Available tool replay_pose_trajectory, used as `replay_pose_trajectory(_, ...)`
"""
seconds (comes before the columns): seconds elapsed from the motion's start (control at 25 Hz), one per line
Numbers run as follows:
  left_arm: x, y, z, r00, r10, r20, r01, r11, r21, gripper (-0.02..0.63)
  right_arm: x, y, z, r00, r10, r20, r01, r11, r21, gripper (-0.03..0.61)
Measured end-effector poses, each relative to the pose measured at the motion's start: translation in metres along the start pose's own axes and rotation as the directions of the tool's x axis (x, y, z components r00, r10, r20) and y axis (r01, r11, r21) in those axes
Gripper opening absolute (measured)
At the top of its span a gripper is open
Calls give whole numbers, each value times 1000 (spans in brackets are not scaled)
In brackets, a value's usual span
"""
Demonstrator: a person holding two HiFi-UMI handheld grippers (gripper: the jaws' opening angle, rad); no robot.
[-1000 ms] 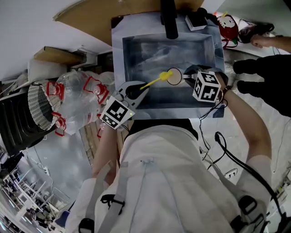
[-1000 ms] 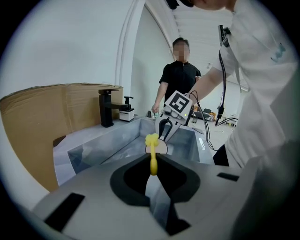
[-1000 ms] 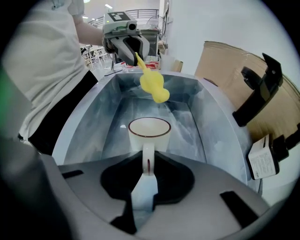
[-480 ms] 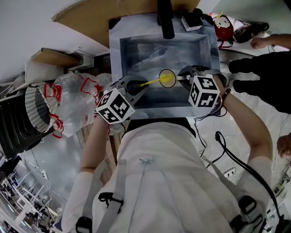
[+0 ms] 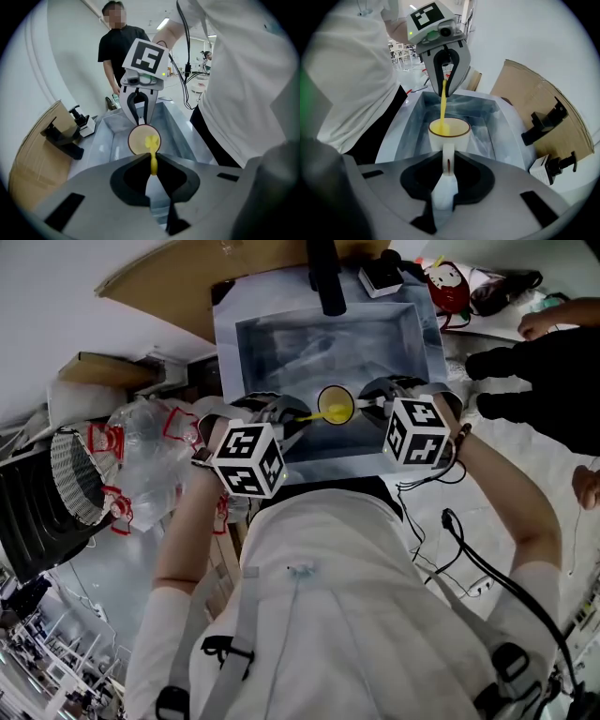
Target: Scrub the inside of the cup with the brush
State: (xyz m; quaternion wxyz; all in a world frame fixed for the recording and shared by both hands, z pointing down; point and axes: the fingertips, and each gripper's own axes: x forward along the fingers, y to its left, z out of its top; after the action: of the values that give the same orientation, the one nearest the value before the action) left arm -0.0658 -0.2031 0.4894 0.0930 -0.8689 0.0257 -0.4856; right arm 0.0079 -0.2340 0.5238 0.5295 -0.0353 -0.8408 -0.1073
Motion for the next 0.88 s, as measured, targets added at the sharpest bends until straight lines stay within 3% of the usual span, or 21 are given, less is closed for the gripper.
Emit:
replay_pose_trajectory(0.28,-7,10,22,994,39,103,-39,999,-8,38,-1,10,-3,1000,-6,1,6,1000,14,67)
replay_pose_trajectory(0.56,-7,23,12,994,77,81,-75,997,-31,38,-11,9,10,999,-39,32,39,999,-8,67)
replay_pose_trajectory(0.88,-2,26,-4,997,68,25,-65,993,-103,38,-18,3,20,996,-55,64,54,998,11,66)
